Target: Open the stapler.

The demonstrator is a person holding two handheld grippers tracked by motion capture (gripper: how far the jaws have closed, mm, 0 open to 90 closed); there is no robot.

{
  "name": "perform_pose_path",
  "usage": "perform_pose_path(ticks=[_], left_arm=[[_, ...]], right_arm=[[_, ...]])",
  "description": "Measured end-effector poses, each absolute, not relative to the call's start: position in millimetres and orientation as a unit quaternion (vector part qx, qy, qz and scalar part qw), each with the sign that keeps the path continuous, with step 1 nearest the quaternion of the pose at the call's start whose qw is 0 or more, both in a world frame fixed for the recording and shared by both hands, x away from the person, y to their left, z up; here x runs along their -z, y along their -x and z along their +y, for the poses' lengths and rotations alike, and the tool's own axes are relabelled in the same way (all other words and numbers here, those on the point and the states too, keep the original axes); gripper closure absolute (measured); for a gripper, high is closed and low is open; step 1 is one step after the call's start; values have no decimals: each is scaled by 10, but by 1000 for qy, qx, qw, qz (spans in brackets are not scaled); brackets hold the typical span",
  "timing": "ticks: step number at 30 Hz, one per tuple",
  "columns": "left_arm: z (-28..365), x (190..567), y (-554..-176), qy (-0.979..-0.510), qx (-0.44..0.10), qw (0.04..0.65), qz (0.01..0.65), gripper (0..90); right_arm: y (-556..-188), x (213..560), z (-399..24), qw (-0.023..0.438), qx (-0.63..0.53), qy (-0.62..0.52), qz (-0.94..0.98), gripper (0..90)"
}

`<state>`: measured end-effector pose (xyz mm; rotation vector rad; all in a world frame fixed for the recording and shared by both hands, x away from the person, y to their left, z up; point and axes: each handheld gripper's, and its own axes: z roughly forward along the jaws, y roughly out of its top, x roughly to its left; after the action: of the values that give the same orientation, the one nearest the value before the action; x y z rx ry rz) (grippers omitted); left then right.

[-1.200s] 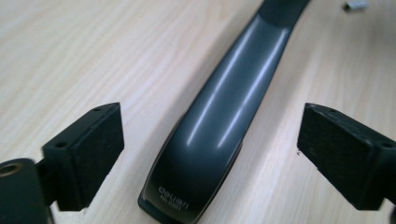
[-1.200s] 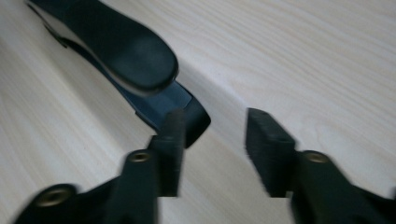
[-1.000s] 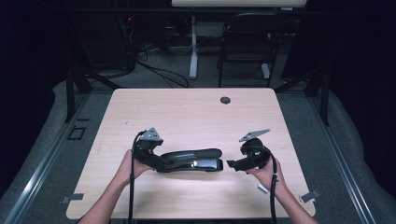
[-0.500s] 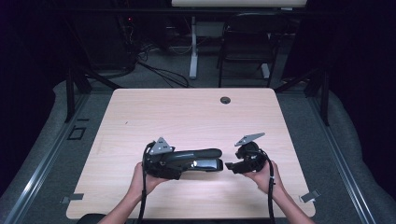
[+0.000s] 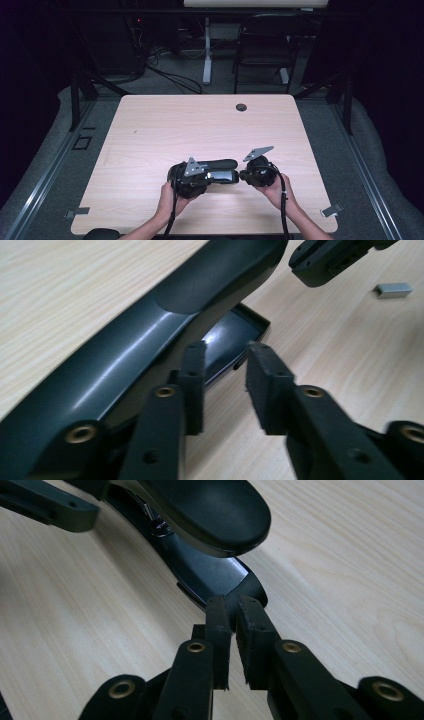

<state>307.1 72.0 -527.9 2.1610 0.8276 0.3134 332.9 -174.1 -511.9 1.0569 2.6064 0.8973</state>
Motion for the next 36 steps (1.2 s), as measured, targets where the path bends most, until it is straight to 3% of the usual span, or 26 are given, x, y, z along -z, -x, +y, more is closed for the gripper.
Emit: perform_pose_path(ticks=[11, 25, 36], left_arm=[[510, 5391, -3088, -861, -141, 375, 313, 898], [320, 5542, -3161, -851, -165, 384, 319, 899], [303, 5572, -3206, -838, -178, 397, 329, 899]], right_arm=[[-3372, 5230, -1600, 95, -287, -339, 891, 900], [-3491, 5508, -1444, 119, -283, -335, 891, 900], [-3490, 5531, -1472, 127, -292, -330, 889, 900]])
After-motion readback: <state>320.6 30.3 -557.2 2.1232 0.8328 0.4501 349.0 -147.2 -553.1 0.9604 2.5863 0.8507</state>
